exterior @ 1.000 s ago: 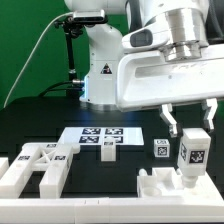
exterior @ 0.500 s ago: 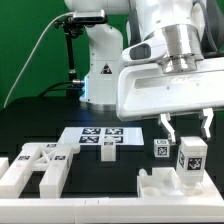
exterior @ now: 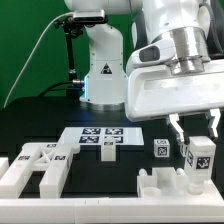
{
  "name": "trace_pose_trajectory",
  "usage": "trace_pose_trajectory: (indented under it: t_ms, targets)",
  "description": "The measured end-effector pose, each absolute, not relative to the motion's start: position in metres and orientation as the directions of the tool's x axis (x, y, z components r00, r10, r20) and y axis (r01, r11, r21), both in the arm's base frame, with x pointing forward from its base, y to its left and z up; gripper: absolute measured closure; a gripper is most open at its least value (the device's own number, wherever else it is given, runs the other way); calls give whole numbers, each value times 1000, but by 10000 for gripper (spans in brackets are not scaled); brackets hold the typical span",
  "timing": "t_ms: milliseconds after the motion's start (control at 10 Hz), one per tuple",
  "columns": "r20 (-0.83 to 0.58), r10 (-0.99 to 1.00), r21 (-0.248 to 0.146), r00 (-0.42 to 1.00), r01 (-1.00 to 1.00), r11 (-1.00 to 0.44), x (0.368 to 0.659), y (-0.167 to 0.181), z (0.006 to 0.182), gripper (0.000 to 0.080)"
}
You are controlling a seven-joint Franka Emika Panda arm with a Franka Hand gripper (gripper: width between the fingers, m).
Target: Assemble chair
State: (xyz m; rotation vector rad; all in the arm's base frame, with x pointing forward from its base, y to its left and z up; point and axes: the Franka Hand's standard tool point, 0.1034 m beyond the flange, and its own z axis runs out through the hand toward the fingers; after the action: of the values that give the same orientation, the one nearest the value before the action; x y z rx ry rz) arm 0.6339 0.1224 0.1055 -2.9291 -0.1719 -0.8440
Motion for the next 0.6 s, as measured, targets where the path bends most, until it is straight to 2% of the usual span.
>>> trace_pose_trajectory:
  t_ms: [600]
  targets:
    - [534,91,-46,840,137,-990,632,120,92,515]
